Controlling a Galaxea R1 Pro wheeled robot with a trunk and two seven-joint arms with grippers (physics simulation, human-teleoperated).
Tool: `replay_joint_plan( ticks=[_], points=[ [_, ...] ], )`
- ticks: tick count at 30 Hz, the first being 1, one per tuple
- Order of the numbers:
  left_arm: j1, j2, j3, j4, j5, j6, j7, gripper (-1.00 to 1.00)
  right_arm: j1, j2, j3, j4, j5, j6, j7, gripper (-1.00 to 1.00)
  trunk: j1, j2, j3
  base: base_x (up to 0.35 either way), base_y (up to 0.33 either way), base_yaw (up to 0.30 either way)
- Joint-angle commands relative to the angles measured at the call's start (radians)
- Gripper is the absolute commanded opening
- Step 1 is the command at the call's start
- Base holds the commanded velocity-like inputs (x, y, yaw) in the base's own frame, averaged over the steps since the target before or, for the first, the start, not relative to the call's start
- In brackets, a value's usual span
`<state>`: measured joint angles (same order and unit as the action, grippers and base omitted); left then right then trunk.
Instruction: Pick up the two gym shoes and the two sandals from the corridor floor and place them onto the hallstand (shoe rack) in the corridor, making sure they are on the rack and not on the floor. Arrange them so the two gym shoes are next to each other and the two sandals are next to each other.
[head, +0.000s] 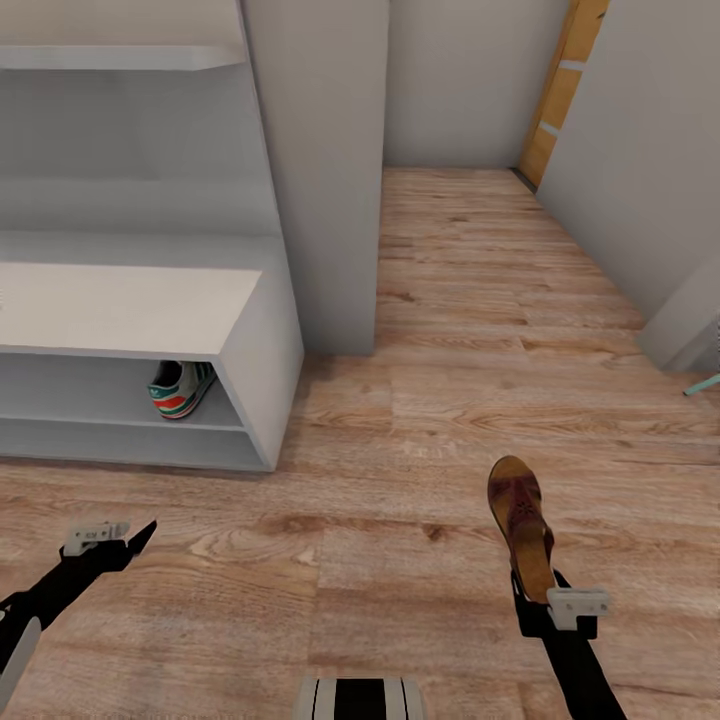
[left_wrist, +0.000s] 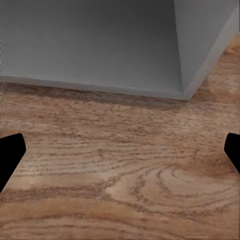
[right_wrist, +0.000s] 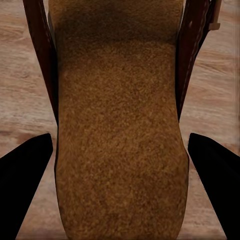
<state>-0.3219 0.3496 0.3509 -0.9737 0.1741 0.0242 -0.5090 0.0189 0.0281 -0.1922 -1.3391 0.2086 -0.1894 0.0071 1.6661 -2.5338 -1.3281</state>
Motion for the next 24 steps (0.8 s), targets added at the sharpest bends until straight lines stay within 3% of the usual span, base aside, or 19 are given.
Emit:
replay_joint_plan(
  ticks=[1,18,24],
  points=[
    [0.000,0.000,0.001,0.002,0.007,0.001,-0.006,1.00,0.000,0.001,-0.004,-0.004,0.010,-0.002,0.001,-1.00,0.000,0.000,-0.001,-0.193,0.000,0.000],
    [0.022,-0.005,0.000,0.023,0.011,-0.039,-0.010,1.00,0.011,0.001,-0.017,-0.002,0.008,-0.002,0.002,-1.00,0.000,0.000,-0.001,-0.125,0.000,0.000],
    [0.053,-0.004,0.000,0.029,0.065,-0.074,-0.021,1.00,0.025,0.001,-0.018,0.000,0.007,-0.002,0.001,-1.00,0.000,0.000,-0.001,-0.061,0.000,0.000]
  ],
)
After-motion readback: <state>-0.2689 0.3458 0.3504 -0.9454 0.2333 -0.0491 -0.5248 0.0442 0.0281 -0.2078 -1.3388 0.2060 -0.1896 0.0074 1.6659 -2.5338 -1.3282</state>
